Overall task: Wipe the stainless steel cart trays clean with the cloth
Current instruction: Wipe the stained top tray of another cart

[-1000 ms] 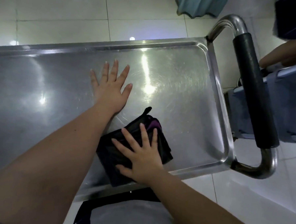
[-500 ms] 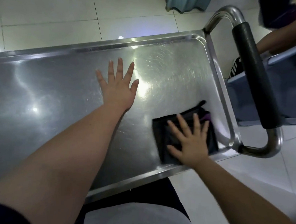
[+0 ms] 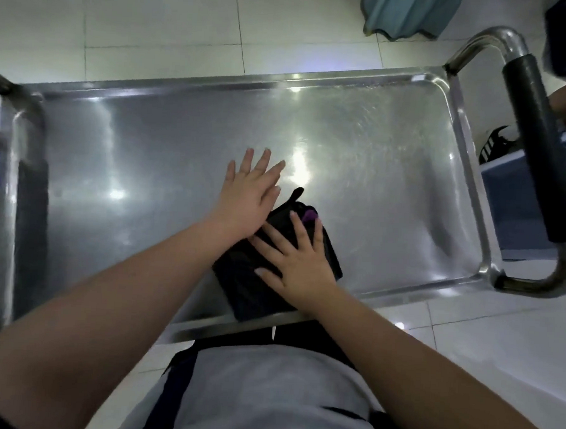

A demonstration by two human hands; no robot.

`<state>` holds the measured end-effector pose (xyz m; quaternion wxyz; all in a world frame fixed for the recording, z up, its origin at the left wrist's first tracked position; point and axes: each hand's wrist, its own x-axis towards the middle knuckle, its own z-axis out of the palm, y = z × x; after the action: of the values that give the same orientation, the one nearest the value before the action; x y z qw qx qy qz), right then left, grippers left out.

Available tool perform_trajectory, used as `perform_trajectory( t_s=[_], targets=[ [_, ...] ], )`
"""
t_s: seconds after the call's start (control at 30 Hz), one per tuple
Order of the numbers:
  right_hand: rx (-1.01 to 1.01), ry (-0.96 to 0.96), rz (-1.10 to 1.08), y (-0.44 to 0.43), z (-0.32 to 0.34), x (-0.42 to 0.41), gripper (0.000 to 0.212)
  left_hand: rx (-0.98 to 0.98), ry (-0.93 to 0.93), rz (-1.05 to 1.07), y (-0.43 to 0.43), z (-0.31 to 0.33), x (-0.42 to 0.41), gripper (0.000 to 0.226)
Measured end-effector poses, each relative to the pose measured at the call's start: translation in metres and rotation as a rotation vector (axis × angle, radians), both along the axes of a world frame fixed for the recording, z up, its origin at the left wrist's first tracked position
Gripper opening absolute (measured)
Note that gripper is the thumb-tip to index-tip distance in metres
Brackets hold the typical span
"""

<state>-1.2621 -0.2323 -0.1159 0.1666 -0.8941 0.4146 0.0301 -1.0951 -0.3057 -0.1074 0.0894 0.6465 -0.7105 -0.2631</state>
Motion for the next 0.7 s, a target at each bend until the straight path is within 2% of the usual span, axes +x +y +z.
perform_trajectory(
  t_s=[0.07, 0.13, 0.23, 0.33, 0.47, 0.6, 0.7],
  targets=[
    [-0.018, -0.125, -0.049, -0.013, 0.004, -0.007, 0.05, -0.004, 0.065, 0.068, 0.034, 0.006, 0.017, 0.047],
    [-0.005, -0.21, -0.213, -0.027, 0.004, -0.014, 0.044, -0.032, 0.112, 0.166, 0.063, 0.012, 0.032, 0.041],
    [0.131, -0.268, -0.378, -0.046, 0.006, -0.027, 0.041, -0.108, 0.071, 0.252, 0.094, 0.015, 0.045, 0.03],
    [0.155, -0.252, -0.326, -0.061, 0.009, -0.037, 0.039, -0.077, 0.004, 0.316, 0.111, 0.014, 0.046, 0.032],
    [0.091, -0.2, -0.305, -0.067, 0.01, -0.03, 0.017, -0.083, -0.001, 0.325, 0.12, 0.008, 0.042, 0.037],
    [0.068, -0.132, -0.269, -0.078, 0.017, -0.024, 0.011, -0.136, 0.019, 0.386, 0.12, 0.008, 0.038, 0.02],
    [0.018, -0.166, -0.224, -0.088, 0.026, -0.009, 0.009, -0.165, 0.023, 0.526, 0.122, 0.01, 0.046, 0.013]
  ],
)
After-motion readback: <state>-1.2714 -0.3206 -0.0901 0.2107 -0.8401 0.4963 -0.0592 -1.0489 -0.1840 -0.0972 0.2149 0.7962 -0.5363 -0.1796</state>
